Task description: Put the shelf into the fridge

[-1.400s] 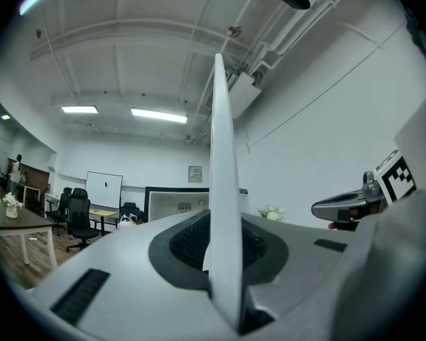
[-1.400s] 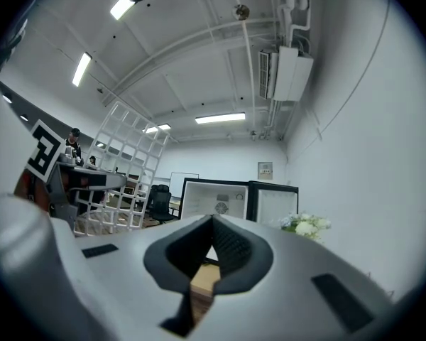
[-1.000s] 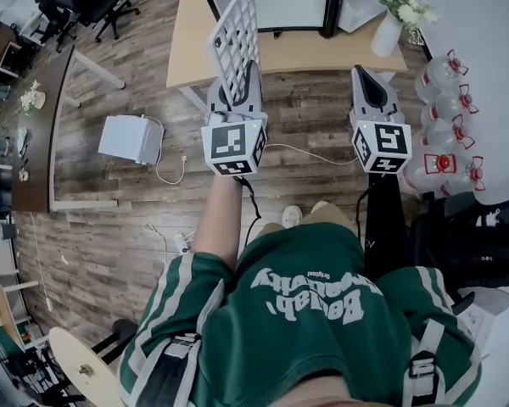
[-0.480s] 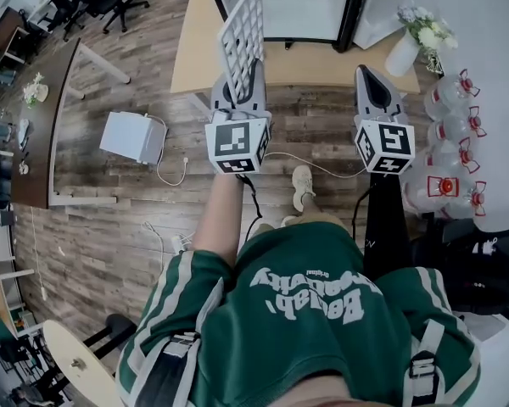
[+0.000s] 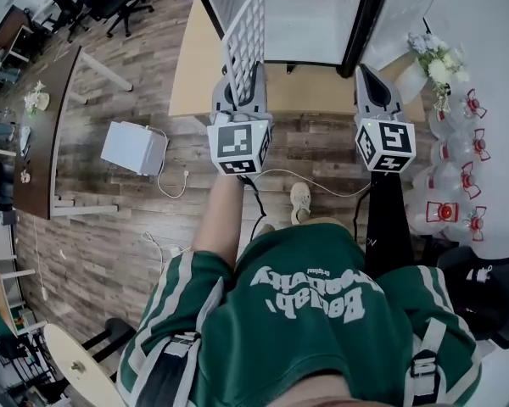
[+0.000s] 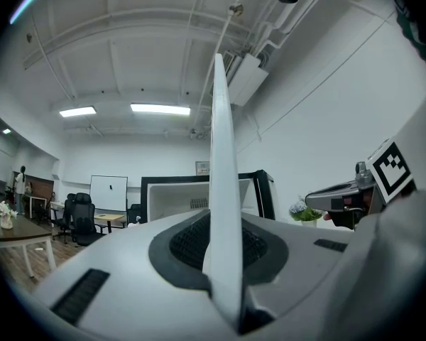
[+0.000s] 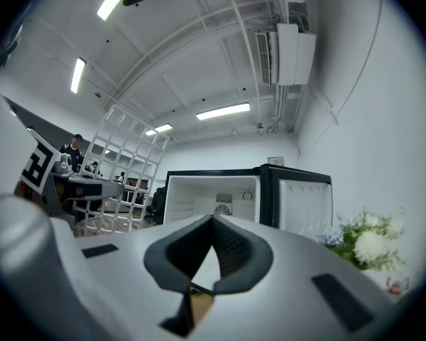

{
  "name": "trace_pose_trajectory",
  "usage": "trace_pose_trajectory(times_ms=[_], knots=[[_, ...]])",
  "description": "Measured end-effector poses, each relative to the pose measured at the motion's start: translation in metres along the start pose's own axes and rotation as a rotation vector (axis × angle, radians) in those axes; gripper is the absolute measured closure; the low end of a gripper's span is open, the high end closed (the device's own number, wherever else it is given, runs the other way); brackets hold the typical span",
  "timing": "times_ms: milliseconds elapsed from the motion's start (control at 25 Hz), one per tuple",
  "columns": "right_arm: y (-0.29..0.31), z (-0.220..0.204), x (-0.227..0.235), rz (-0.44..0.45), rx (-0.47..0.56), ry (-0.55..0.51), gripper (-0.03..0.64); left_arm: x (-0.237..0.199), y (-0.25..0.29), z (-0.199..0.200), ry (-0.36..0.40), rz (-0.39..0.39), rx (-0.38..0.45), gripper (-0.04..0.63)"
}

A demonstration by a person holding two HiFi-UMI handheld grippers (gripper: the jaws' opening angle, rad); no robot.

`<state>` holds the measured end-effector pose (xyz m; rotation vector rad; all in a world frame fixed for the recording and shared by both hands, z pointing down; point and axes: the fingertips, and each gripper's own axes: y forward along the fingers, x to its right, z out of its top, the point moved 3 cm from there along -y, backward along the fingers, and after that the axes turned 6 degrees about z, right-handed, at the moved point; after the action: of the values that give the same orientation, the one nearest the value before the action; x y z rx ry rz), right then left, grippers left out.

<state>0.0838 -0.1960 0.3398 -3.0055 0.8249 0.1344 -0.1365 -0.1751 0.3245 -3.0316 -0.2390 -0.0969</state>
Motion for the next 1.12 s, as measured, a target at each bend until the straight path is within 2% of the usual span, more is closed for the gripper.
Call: trace_pose_trajectory(times_ms=[200, 400, 520, 640, 880, 1120], knots=[[0.028, -0.009, 0.028, 0.012, -0.014, 0.007, 0.614, 0.002, 0.036, -0.006, 0.028, 0.009, -0.018, 0.551], [0.052, -0.015, 0.050, 0.024, -0.011, 0.012, 0.614, 0.002, 0.065, -0.014, 0.148, 0.029, -0.022, 0.551], [0.062, -0.017, 0.061, 0.025, -0.004, 0.013, 0.614, 0.003, 0.077, -0.018, 0.247, 0.047, -0.030, 0.551], [0.069, -0.018, 0.069, 0.030, 0.004, 0.014, 0.614, 0.008, 0.089, -0.021, 0.380, 0.056, -0.047, 0.551], [0.081, -0.017, 0.082, 0.028, 0.016, 0.036, 0.614, 0.019, 0.110, -0.025, 0.605, 0.048, -0.070, 0.549], [0.083, -0.022, 0.085, 0.026, 0.020, 0.050, 0.614, 0.034, 0.116, -0.021, 0.778, 0.035, -0.042, 0.549]])
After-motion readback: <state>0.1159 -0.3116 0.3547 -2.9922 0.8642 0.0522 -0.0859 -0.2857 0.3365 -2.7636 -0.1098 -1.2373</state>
